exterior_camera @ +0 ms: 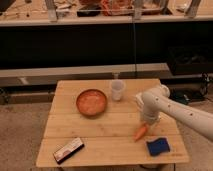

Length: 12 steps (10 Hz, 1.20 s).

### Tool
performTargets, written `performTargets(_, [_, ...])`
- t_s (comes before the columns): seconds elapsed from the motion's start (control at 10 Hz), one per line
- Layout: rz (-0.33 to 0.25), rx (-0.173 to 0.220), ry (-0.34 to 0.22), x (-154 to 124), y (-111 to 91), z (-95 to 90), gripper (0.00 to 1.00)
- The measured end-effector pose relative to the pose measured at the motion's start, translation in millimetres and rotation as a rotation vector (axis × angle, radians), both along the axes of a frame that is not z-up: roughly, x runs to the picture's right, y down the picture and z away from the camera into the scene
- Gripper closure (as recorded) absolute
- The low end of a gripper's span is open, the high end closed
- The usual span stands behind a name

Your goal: Place the pepper in the ceramic bowl

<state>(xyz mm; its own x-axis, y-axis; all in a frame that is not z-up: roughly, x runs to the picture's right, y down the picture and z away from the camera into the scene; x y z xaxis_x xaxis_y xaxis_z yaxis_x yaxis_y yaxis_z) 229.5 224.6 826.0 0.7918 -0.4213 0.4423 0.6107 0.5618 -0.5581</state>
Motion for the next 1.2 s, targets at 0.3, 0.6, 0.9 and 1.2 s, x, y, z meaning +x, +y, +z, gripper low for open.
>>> performTargets(0.3, [-0.035,0.02,-0.011,-22.2,-15.6,-2.2,1.0])
performTargets(0.6, [-0.072,0.037,-0.016,-28.8,-29.5,-3.8,1.0])
performTargets(0.9, [-0.116,0.053,-0.027,-66.8,-47.6,0.6,1.0])
performTargets(1.2, [-0.159,0.075,-0.024,-91.2,-66.3,5.6,1.0])
